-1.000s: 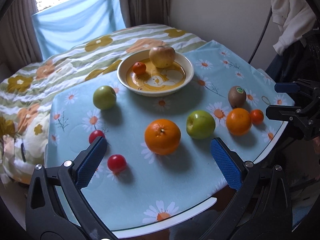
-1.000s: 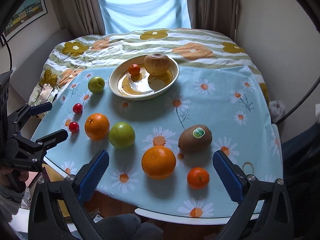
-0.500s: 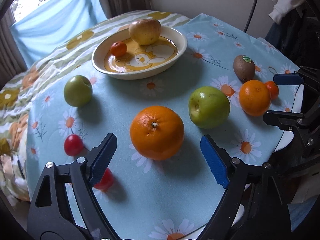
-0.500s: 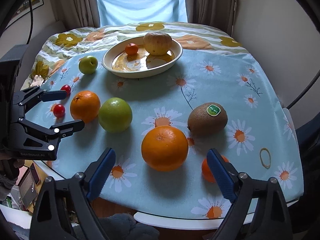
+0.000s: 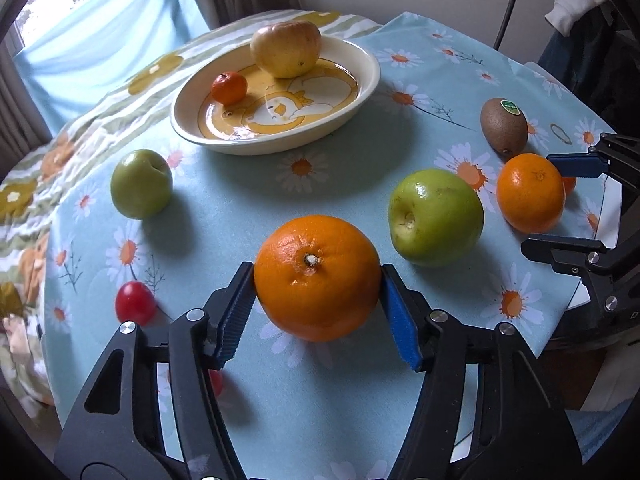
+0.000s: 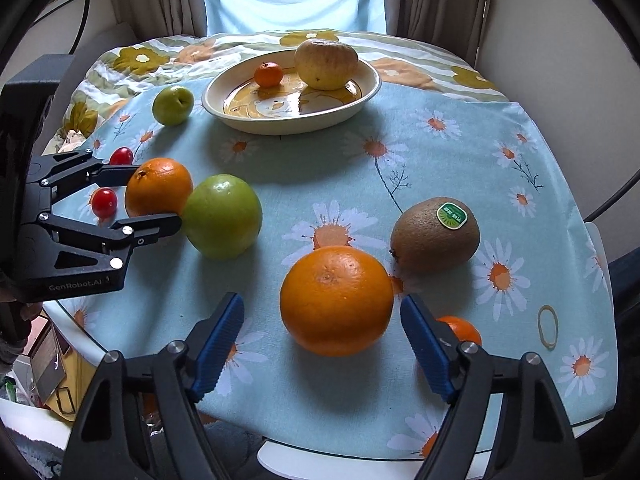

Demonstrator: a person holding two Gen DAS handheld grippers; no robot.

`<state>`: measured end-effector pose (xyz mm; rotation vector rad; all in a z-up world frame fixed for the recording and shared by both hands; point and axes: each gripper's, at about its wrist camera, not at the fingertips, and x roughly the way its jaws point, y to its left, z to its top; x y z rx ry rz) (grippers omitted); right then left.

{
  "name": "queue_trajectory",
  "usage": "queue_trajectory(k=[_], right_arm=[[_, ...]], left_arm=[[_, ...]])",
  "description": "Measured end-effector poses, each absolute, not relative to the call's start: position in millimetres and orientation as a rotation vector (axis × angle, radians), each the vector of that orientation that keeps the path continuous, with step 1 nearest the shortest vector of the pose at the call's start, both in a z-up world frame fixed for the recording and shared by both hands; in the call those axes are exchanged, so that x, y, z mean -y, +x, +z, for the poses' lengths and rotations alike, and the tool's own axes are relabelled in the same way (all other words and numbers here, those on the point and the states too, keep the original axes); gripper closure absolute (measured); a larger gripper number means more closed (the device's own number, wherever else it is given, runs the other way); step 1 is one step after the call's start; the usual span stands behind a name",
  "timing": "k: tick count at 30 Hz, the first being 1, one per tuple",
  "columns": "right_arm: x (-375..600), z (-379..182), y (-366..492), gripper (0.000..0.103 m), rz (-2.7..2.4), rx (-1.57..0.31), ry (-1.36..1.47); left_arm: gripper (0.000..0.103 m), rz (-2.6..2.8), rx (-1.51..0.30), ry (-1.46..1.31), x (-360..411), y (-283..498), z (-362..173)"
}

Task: Organize fruits
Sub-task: 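Close the left gripper on the large orange while the right gripper grasps the other orange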

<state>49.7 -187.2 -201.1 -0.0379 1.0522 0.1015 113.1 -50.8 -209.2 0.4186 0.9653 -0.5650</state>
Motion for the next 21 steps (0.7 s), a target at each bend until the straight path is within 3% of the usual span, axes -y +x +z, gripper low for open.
queue_trajectory(k=[12,17,21], right_arm=[[188,-209,56,0.036,0.108,-1.070,-0.045],[190,-211,59,0.048,0.094,-1.075,-0.057],[193,-210,59,0.049,0.104,-1.075,-0.055]], left_arm=[[0.037,-0.552,-0.986,0.378,42,106,-209],[0.037,-0.536,-0.985,0.374,38,99,-208],[0.037,-0.522,-0.982,0.347,35,92,-206]])
